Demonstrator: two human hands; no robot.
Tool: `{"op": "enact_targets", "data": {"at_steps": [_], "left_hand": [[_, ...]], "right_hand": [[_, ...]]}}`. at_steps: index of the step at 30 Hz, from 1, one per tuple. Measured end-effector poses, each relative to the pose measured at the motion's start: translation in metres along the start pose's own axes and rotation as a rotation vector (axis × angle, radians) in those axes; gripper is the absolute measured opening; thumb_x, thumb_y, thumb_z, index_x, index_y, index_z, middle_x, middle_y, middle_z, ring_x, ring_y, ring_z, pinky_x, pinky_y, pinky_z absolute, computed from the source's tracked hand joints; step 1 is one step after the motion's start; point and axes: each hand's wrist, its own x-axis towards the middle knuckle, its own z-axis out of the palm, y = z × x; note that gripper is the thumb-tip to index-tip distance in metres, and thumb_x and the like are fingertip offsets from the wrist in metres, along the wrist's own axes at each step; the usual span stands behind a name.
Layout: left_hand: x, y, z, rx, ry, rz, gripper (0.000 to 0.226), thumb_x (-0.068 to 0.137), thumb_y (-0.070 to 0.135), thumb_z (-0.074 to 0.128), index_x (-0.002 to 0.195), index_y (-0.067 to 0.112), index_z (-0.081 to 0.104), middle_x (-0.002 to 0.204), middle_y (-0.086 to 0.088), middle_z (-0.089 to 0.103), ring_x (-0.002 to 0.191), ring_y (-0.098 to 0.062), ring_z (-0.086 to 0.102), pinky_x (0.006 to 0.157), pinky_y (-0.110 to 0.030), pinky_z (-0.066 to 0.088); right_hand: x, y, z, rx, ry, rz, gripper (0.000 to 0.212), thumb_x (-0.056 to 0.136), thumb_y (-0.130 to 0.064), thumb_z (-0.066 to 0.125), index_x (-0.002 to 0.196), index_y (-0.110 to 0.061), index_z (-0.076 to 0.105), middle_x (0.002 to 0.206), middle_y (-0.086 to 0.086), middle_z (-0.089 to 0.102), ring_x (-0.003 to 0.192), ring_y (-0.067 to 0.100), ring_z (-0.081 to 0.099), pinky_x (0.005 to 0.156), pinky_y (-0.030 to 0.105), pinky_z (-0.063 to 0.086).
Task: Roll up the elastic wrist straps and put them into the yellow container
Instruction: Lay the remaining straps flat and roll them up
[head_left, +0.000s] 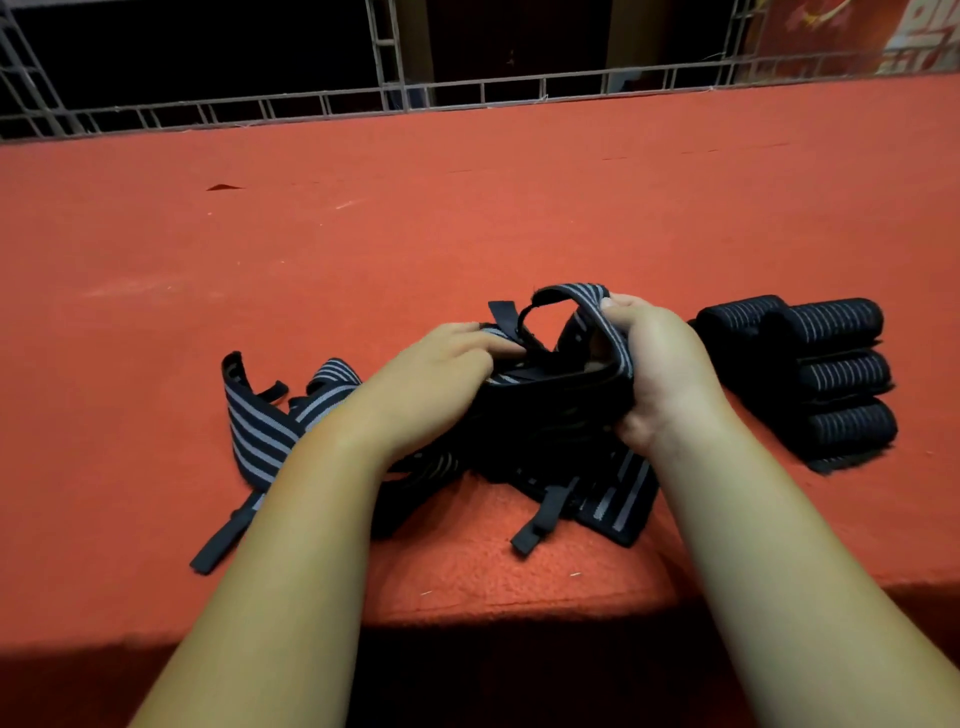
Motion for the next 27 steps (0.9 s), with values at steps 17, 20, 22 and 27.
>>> {"op": "enact_targets", "data": {"at_steps": [17, 20, 22, 27], "left_hand": [[0.032, -0.019, 0.016, 0.462, 0.108, 0.143, 0.017, 0.102, 0.027, 0.067, 0.118, 0.022, 0.068, 0.117, -0.003, 0.072, 0.113, -0.033, 0.067, 0.091, -0.049, 0.056], [0.029, -0.013, 0.016, 0.694, 0.084, 0.195, 0.019, 0.1, 0.019, 0.055, 0.117, 0.022, 0.064, 0.113, -0.007, 0.071, 0.105, -0.039, 0.069, 0.082, -0.05, 0.058], [0.029, -0.006, 0.015, 0.83, 0.051, 0.233, 0.021, 0.1, 0.015, 0.051, 0.118, 0.019, 0.062, 0.116, -0.008, 0.069, 0.104, -0.041, 0.069, 0.077, -0.046, 0.055], [0.039, 0.005, -0.012, 0.789, 0.133, 0.079, 0.017, 0.106, 0.026, 0.052, 0.113, 0.012, 0.059, 0.117, -0.02, 0.068, 0.108, -0.045, 0.066, 0.073, -0.043, 0.043]], "right_hand": [[-0.004, 0.006, 0.0, 0.076, -0.255, 0.109, 0.026, 0.098, -0.012, 0.05, 0.075, -0.018, 0.061, 0.07, 0.004, 0.057, 0.068, 0.026, 0.057, 0.07, 0.037, 0.048], [-0.004, 0.005, -0.001, 0.14, -0.26, 0.15, 0.033, 0.103, -0.016, 0.049, 0.071, -0.017, 0.057, 0.064, 0.005, 0.059, 0.061, 0.025, 0.063, 0.062, 0.033, 0.053], [-0.004, 0.003, 0.001, 0.155, -0.233, 0.16, 0.037, 0.105, -0.016, 0.048, 0.069, -0.016, 0.055, 0.061, 0.006, 0.06, 0.054, 0.024, 0.065, 0.056, 0.03, 0.056], [-0.006, -0.001, 0.007, 0.123, -0.269, 0.176, 0.023, 0.1, -0.021, 0.054, 0.096, -0.008, 0.073, 0.09, 0.019, 0.07, 0.083, 0.037, 0.074, 0.083, 0.045, 0.065]]}}
